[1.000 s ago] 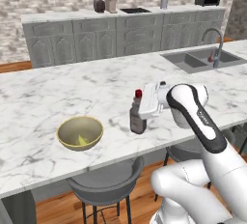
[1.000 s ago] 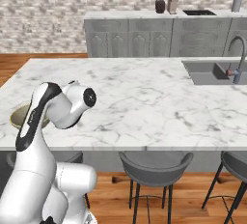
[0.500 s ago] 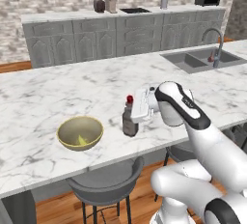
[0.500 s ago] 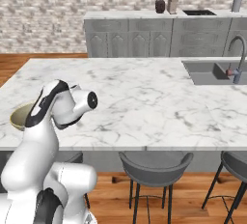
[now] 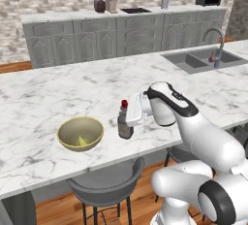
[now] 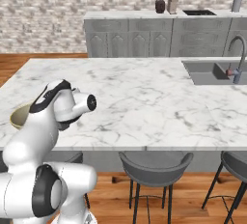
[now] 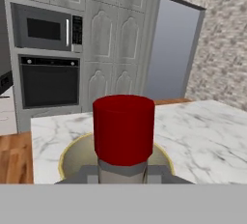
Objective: There is a bowl on the dining counter. Grab a lemon wedge from the fridge and place it in the bowl. Then get the liquor bottle and glass cup from the cabinet and place them next to the bowl.
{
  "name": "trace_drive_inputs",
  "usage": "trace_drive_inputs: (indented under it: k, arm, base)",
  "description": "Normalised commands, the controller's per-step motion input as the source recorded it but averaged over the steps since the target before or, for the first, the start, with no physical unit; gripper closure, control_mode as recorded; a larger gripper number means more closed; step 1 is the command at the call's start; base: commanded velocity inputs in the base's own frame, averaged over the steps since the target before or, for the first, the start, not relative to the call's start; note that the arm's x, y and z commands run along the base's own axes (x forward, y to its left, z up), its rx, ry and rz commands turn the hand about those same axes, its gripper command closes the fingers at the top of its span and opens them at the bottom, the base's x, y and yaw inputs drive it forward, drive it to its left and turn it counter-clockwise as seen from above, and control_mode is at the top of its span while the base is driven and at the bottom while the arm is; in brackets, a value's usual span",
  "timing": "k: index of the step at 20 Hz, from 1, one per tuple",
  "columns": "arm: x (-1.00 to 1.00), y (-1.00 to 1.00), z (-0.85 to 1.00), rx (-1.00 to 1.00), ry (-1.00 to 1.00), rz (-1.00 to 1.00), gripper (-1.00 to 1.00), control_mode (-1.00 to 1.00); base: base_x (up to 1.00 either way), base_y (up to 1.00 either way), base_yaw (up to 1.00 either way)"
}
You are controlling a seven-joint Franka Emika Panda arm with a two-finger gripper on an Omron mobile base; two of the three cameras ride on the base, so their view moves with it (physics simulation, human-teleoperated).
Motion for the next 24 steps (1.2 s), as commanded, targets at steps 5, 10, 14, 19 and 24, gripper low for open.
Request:
trace_drive_inputs:
  k: [5, 10, 14, 19, 24]
  arm:
    - [0.09, 0.09, -0.03, 0.0, 0.0, 0.0, 1.0, -1.0]
    - [0.13, 0.05, 0.0, 0.0, 0.01, 0.0, 1.0, -1.0]
    - [0.14, 0.0, -0.05, 0.0, 0.04, 0.0, 1.0, -1.0]
    - [0.12, 0.0, -0.22, 0.0, 0.08, 0.0, 1.0, -1.0]
    - [0.12, 0.0, -0.3, 0.0, 0.07, 0.0, 1.0, -1.0]
  base:
    - [0.0, 0.0, 0.0]
    - [0.0, 0.0, 0.0]
    - [0.0, 0.0, 0.0]
    - [0.0, 0.0, 0.0]
    - [0.0, 0.0, 0.0]
